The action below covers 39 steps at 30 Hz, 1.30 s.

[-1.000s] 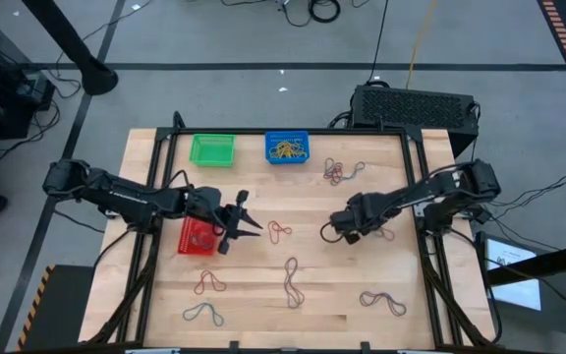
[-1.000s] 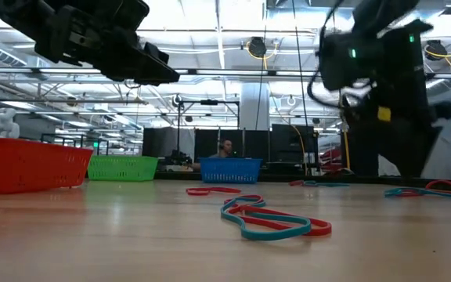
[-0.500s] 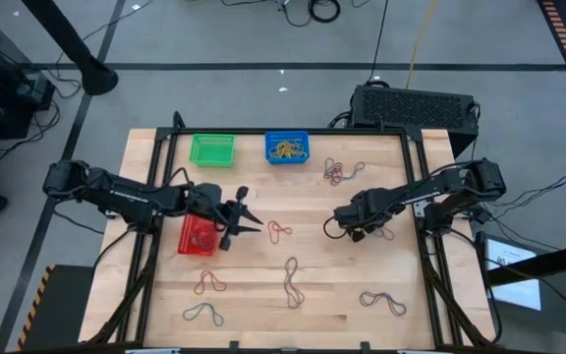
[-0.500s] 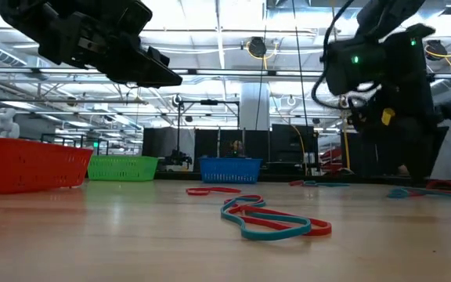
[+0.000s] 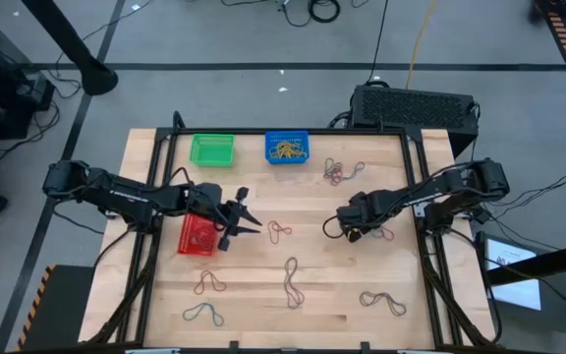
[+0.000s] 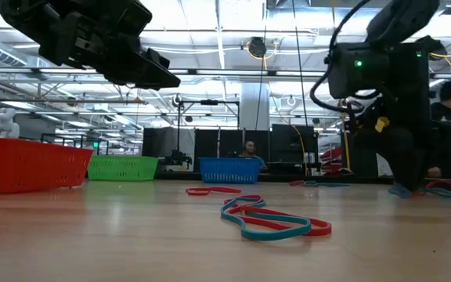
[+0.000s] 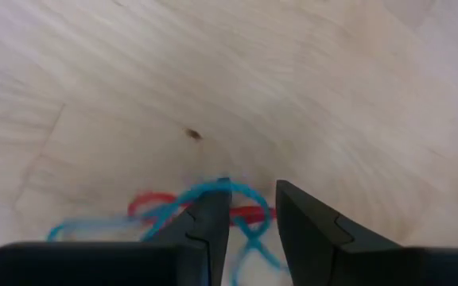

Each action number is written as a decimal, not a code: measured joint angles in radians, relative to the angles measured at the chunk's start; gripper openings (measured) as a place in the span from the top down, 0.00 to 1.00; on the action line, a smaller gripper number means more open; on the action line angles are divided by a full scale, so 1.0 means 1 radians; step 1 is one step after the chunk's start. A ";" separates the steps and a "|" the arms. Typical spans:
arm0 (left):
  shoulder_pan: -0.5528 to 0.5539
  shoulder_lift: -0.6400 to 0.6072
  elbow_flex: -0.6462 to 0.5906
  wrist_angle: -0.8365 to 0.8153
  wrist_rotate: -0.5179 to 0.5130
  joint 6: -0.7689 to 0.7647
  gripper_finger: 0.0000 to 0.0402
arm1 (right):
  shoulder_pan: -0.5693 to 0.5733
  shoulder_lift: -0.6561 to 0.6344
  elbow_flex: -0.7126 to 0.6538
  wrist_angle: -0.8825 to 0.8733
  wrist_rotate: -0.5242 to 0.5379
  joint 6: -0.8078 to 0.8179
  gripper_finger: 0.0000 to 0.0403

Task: Sort rubber bands into baskets
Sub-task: Put the blue rubber band into the red bin

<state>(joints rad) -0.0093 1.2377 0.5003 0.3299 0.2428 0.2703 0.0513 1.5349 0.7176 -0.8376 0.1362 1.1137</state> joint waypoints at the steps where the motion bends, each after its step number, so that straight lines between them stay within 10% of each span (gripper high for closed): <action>1: 0.000 0.000 0.000 -0.003 0.000 0.000 0.76 | 0.000 -0.001 -0.012 0.014 0.002 0.000 0.76; 10: 0.001 0.000 0.000 0.001 0.000 0.000 0.76 | 0.001 0.001 0.027 -0.010 0.021 -0.080 0.97; 21: 0.000 0.004 0.000 0.044 0.021 -0.001 0.76 | 0.061 -0.005 0.300 -0.090 0.303 -0.176 1.00; 39: -0.029 0.288 0.001 0.532 0.113 -0.003 0.76 | 0.236 -0.002 0.447 0.525 0.414 -0.550 1.00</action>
<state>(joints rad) -0.0382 1.5254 0.5011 0.8621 0.3555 0.2677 0.2869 1.5333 1.1645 -0.3130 0.5499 0.5640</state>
